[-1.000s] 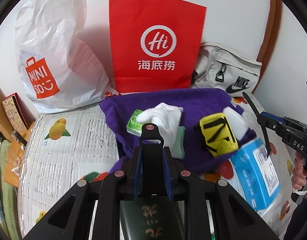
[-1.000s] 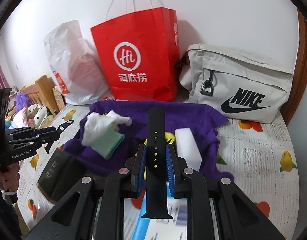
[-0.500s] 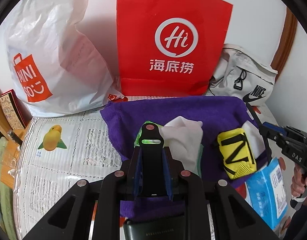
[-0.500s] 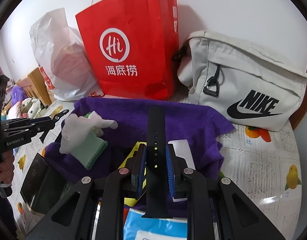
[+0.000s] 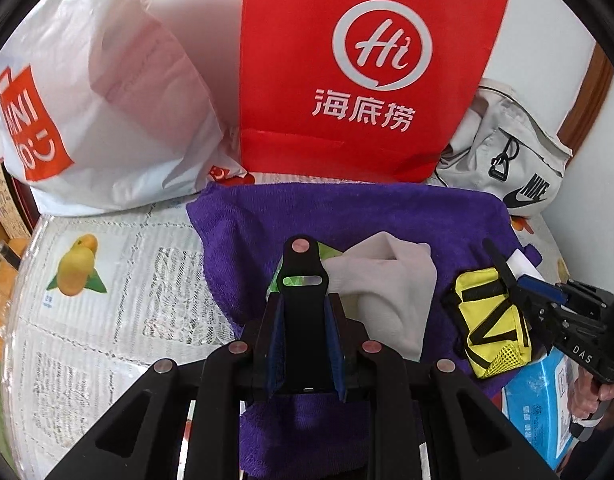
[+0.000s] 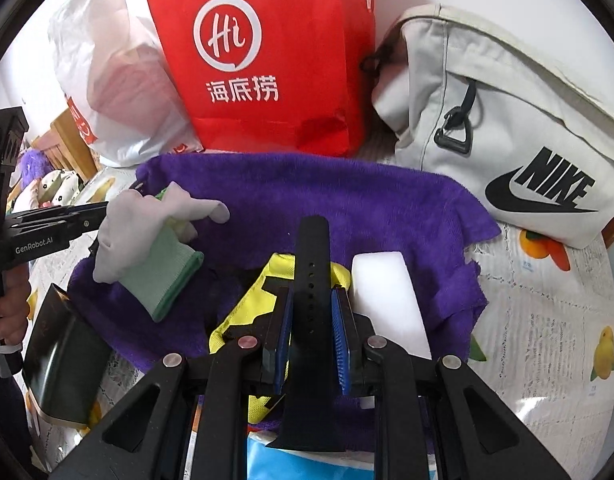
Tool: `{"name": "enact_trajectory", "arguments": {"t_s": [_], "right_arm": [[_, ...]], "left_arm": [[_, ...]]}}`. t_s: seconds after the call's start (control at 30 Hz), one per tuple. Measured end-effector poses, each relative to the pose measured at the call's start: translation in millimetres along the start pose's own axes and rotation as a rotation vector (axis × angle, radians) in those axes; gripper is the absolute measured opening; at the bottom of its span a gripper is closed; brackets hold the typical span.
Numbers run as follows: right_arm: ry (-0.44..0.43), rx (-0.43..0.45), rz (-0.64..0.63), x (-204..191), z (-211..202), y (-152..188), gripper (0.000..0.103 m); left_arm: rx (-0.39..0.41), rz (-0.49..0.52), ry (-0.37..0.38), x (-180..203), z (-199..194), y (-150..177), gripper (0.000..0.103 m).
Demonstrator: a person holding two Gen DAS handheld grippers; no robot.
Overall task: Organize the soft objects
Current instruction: 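Open the left tool over the towel while the right tool releases its strap piece, then grasp the orange-print snack packet with the right tool while the left tool grasps the green wipes packet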
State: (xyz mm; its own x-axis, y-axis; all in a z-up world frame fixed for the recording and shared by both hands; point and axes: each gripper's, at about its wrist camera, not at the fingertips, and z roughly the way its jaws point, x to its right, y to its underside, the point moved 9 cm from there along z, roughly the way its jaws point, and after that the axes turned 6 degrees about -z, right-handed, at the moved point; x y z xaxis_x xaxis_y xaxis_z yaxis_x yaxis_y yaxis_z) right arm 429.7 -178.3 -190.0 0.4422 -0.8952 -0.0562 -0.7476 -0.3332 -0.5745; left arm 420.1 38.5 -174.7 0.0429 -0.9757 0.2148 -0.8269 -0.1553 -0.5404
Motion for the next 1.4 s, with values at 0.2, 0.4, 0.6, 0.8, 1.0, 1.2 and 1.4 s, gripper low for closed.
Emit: {"name": "enact_trajectory", "arguments": {"t_s": [0.2,0.4,0.6,0.8,1.0,1.2,1.4], "right_arm": [[0.004,-0.005,-0.003,0.7,0.8,-1.5,0.020],[0.001,0.007,0.003,-3.4,-8.5,-2.5,0.032],[0.009,0.050,0.012,-11.3,-35.6,-1.5,0.040],[0.000,0.085,0.018,-29.4,-69.6,9.7,0.044],[-0.013,0.100,0.014,-56.9,-101.2,38.8,0.053],[-0.042,0.085,0.007,-88.9,-119.3,77.8,0.059],[-0.065,0.076,-0.030,-120.0,-130.0,112.7,0.060]], "left_arm": [[-0.007,0.000,0.000,-0.8,1.9,1.5,0.021],[-0.010,0.008,-0.016,-1.0,-4.3,1.2,0.030],[-0.002,0.003,-0.031,-5.4,-26.8,7.0,0.032],[0.022,0.001,-0.039,-7.3,-60.7,21.7,0.038],[0.033,0.000,-0.019,-6.0,-93.5,49.7,0.042],[0.027,0.006,0.000,-3.5,-118.4,81.8,0.044],[0.022,0.002,0.023,-4.2,-136.2,113.0,0.047]]}}
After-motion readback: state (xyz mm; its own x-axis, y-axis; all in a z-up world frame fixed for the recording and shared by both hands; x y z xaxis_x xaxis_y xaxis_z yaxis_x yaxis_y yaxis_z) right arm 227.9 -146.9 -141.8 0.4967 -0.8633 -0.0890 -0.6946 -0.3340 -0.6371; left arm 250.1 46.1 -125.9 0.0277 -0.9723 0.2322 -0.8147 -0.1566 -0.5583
